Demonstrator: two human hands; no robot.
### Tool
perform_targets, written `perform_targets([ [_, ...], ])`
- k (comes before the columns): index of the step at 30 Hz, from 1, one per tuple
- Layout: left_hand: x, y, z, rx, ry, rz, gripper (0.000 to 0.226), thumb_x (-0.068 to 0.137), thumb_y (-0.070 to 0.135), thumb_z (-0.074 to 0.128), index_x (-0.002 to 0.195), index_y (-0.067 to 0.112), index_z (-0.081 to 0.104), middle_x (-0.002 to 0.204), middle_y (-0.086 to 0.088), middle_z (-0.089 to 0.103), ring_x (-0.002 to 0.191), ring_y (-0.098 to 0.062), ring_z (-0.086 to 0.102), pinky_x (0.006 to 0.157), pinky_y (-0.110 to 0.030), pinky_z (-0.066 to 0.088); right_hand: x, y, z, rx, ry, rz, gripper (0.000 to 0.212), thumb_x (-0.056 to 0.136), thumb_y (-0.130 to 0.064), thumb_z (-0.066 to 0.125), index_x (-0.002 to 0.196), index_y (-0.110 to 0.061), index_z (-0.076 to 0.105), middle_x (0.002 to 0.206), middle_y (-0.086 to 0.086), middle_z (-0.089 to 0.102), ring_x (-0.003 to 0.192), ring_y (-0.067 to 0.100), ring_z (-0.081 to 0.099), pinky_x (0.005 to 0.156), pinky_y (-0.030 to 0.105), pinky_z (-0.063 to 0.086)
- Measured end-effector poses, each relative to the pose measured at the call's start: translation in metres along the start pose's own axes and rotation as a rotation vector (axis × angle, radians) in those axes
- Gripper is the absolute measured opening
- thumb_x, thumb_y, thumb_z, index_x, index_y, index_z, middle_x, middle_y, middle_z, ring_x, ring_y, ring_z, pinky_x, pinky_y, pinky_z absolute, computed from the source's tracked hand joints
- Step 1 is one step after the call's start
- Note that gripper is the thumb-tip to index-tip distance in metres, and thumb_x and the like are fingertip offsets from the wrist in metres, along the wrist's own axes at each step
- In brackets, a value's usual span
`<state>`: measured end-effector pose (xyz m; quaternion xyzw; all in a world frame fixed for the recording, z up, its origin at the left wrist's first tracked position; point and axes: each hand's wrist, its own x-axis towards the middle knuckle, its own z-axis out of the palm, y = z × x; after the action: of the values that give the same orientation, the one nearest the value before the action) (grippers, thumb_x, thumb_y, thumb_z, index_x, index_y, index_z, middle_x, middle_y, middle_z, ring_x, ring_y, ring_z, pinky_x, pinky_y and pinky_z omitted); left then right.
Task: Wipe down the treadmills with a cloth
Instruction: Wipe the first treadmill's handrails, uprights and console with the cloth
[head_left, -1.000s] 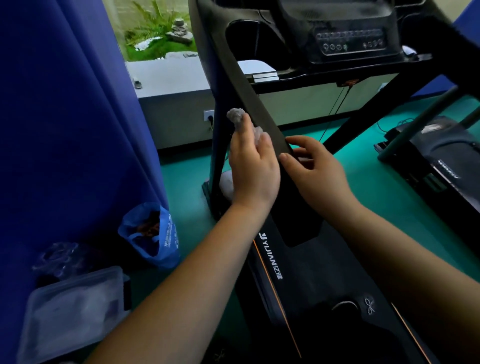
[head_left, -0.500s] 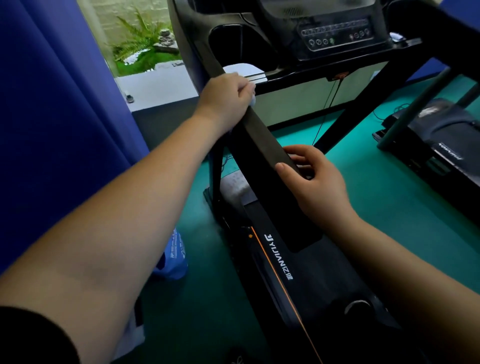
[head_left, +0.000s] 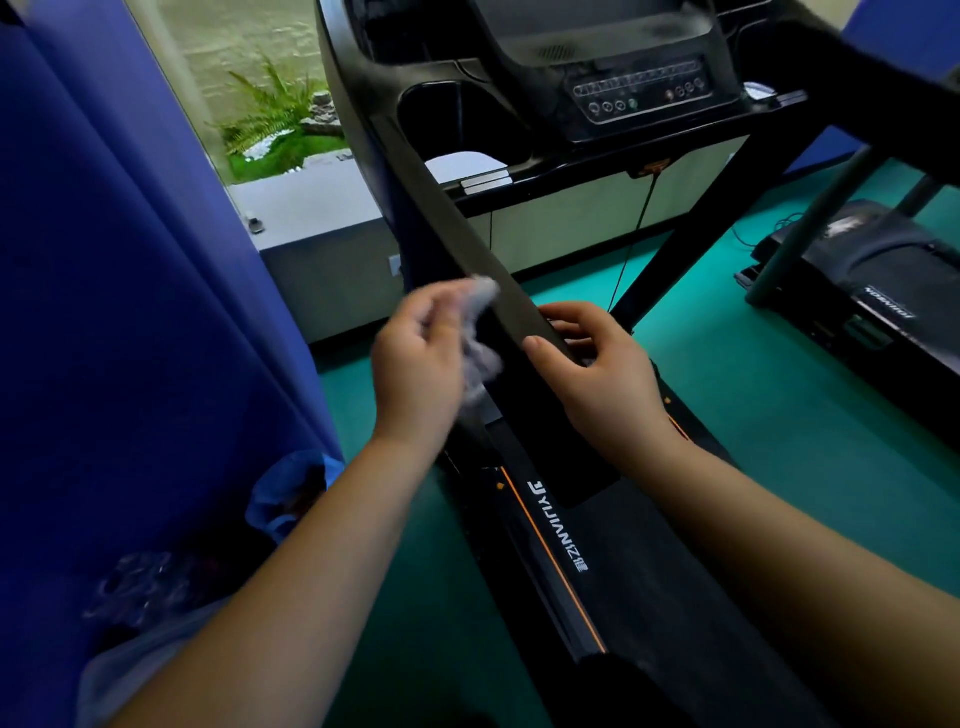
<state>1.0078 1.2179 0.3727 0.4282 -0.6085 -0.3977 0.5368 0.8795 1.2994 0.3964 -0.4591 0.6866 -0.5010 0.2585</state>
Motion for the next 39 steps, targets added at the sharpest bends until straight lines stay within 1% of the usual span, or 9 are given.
perform_targets([
  [4, 0.026, -0.003, 0.030, -0.032, 0.253, -0.368, 0.039, 0.096, 0.042, 0.041, 0.115, 0.016, 0.063, 0.112, -0.015, 0.067, 0.105, -0.032, 0.062, 0.089, -0.042, 0.051, 0.000, 0.002, -0.001, 0.003, 0.003, -0.002, 0.027, 0.085, -0.030, 0.067, 0.111, -0.030, 0.063, 0.097, -0.016, 0.064, 0.087, -0.006, 0.059, 0.072, 0.009, 0.047],
  [7, -0.004, 0.001, 0.048, -0.008, 0.189, -0.335, 0.039, 0.101, 0.034, 0.036, 0.134, 0.022, 0.053, 0.130, -0.004, 0.060, 0.119, -0.020, 0.056, 0.102, -0.035, 0.044, 0.001, 0.004, -0.002, 0.008, -0.008, -0.007, 0.031, 0.085, -0.029, 0.067, 0.116, -0.027, 0.063, 0.101, -0.014, 0.064, 0.089, -0.007, 0.058, 0.073, 0.007, 0.046],
  [13, -0.028, 0.038, 0.025, -0.020, 0.175, -0.251, 0.030, 0.098, 0.032, 0.045, 0.124, 0.025, 0.060, 0.113, 0.005, 0.067, 0.106, -0.010, 0.063, 0.095, -0.037, 0.051, 0.003, 0.001, -0.011, -0.031, -0.002, -0.092, 0.026, 0.091, -0.028, 0.060, 0.117, -0.028, 0.063, 0.111, -0.007, 0.055, 0.102, 0.000, 0.053, 0.092, 0.018, 0.043],
  [20, 0.003, 0.081, 0.090, -0.010, -0.072, -0.170, 0.049, 0.091, 0.051, 0.037, 0.122, 0.020, 0.059, 0.124, -0.005, 0.060, 0.113, -0.016, 0.059, 0.101, -0.042, 0.046, 0.038, -0.034, -0.033, 0.470, -0.117, 0.047, 0.043, 0.104, -0.035, 0.025, 0.132, -0.020, 0.054, 0.126, 0.002, 0.062, 0.116, 0.009, 0.058, 0.104, 0.032, 0.045],
  [24, 0.026, 0.085, 0.104, 0.199, -0.278, -0.241, 0.044, 0.100, 0.039, 0.033, 0.119, 0.014, 0.064, 0.115, -0.008, 0.066, 0.110, -0.022, 0.060, 0.099, -0.044, 0.045, 0.073, -0.022, -0.040, 0.531, -0.147, 0.223, 0.026, 0.103, -0.035, 0.036, 0.116, -0.025, 0.056, 0.096, -0.001, 0.067, 0.080, 0.008, 0.064, 0.062, 0.023, 0.053],
  [28, 0.060, 0.088, 0.100, 0.551, -0.241, -0.068, 0.041, 0.101, 0.036, 0.036, 0.104, 0.013, 0.070, 0.105, -0.008, 0.070, 0.102, -0.023, 0.061, 0.091, -0.034, 0.047, 0.110, 0.000, -0.032, 0.752, -0.202, 0.373, 0.026, 0.099, -0.019, 0.044, 0.122, -0.015, 0.056, 0.099, 0.011, 0.070, 0.084, 0.022, 0.069, 0.068, 0.030, 0.056],
  [31, 0.089, 0.070, 0.090, 0.882, -0.111, 0.002, 0.040, 0.095, 0.033, 0.048, 0.131, 0.018, 0.056, 0.140, -0.007, 0.049, 0.129, -0.023, 0.043, 0.105, -0.031, 0.033, 0.147, 0.024, -0.021, 0.888, -0.080, 0.512, 0.019, 0.099, -0.024, 0.045, 0.106, -0.013, 0.058, 0.078, 0.006, 0.064, 0.069, 0.019, 0.062, 0.063, 0.030, 0.051],
  [34, 0.096, 0.050, 0.081, 1.122, -0.166, -0.277, 0.069, 0.093, 0.039, 0.050, 0.151, 0.021, 0.017, 0.159, -0.007, 0.006, 0.143, -0.031, 0.008, 0.113, -0.044, 0.023, 0.179, 0.050, -0.005, 1.063, -0.043, 0.716, 0.019, 0.097, -0.024, 0.042, 0.085, -0.014, 0.052, 0.072, 0.006, 0.054, 0.066, 0.020, 0.053, 0.062, 0.030, 0.048],
  [39, 0.092, 0.038, 0.079, 1.040, -0.100, -0.278, 0.066, 0.095, 0.027, 0.049, 0.151, 0.025, 0.014, 0.160, 0.001, 0.002, 0.143, -0.022, 0.004, 0.113, -0.037, 0.024, 0.229, 0.068, 0.030, 0.903, 0.049, 0.720, 0.023, 0.099, -0.016, 0.047, 0.109, -0.003, 0.062, 0.099, 0.019, 0.068, 0.082, 0.025, 0.065, 0.082, 0.035, 0.056],
])
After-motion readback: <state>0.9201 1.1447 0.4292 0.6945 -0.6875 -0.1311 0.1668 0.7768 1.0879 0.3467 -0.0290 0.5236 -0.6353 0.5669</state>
